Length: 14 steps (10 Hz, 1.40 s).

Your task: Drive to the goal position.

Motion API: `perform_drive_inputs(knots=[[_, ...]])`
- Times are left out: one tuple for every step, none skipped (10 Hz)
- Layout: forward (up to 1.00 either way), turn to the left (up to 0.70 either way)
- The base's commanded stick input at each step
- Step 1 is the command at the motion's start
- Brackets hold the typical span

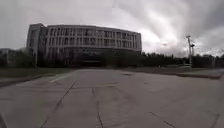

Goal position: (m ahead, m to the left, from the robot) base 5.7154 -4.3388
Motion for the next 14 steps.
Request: perform_drive_inputs(knots=[[0.70,0.00],[0.70,0.00],[0.70,0.00],[0.70,0.00],[0.70,0.00],[0.70,0.00],[0.70,0.00],[0.70,0.00],[0.70,0.00],[0.70,0.00],[0.70,0.00],[0.70,0.00],[0.70,0.00],[0.70,0.00]])
